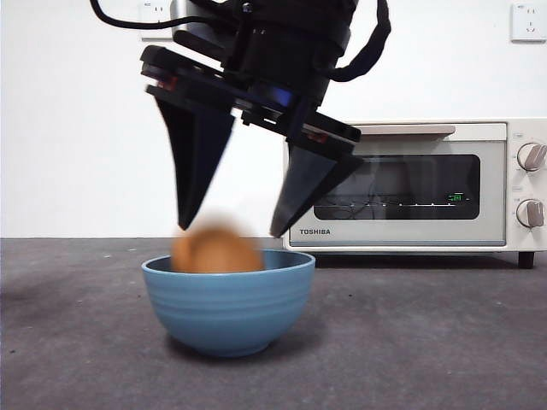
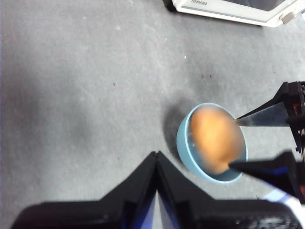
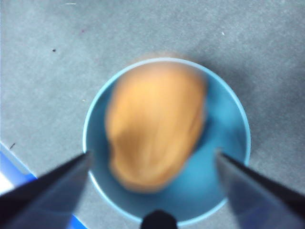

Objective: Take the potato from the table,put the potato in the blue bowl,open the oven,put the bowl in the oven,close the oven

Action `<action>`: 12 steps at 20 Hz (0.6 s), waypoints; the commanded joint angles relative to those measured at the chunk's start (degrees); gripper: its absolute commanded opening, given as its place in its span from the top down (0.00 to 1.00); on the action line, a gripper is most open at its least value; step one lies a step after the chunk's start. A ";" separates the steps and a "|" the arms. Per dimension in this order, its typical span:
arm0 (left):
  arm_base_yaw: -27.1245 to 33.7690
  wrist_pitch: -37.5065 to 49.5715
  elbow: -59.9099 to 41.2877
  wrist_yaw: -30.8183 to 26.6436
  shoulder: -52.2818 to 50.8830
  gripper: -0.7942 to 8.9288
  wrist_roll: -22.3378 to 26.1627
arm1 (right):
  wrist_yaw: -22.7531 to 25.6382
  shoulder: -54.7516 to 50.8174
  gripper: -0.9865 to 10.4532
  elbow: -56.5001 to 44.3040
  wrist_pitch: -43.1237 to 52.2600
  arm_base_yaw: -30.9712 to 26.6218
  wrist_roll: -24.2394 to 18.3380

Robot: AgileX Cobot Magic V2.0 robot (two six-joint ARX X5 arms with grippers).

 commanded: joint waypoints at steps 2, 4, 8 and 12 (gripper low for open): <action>-1.25 2.67 1.99 0.26 1.03 0.92 -2.51 | 5.09 -3.39 0.39 3.15 -5.01 0.13 0.42; -3.83 3.43 5.25 0.24 4.24 0.92 -2.58 | 12.31 -8.26 0.43 4.50 -8.55 -0.13 -0.92; -10.51 7.41 14.38 0.22 15.80 0.92 -3.10 | 22.32 -19.56 0.77 4.50 -16.00 -6.10 -1.49; -18.60 10.32 27.06 0.17 29.86 0.92 -3.10 | 25.33 -29.40 0.92 4.48 -25.57 -17.92 -3.43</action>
